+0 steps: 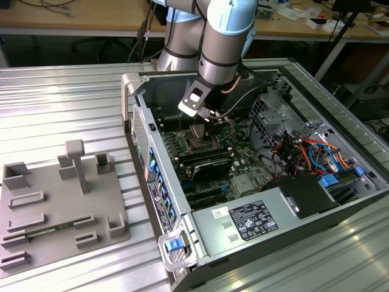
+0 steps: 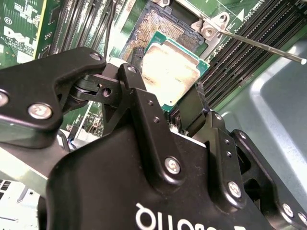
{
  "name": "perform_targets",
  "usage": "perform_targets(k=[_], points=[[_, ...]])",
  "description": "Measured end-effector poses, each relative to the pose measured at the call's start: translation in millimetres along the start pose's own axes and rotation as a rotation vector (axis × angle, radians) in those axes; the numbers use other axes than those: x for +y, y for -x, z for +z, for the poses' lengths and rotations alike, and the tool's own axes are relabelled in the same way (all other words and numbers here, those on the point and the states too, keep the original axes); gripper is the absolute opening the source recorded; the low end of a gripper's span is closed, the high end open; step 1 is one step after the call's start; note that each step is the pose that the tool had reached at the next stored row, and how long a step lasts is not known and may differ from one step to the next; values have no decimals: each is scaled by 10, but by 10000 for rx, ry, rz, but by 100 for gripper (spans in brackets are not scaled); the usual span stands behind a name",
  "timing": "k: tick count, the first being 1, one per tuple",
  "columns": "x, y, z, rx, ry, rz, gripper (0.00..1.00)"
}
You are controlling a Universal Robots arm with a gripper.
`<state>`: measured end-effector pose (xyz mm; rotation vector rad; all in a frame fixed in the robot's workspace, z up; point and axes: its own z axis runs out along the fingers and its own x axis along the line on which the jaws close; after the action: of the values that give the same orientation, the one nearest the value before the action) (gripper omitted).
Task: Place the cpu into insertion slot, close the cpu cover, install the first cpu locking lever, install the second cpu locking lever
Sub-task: 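Place the cpu into insertion slot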
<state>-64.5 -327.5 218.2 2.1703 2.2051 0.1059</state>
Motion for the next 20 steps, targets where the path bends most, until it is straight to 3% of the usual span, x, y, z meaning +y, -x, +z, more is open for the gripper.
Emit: perform_targets(k=[20], points=[[-13, 3, 154, -2, -15, 0, 55]])
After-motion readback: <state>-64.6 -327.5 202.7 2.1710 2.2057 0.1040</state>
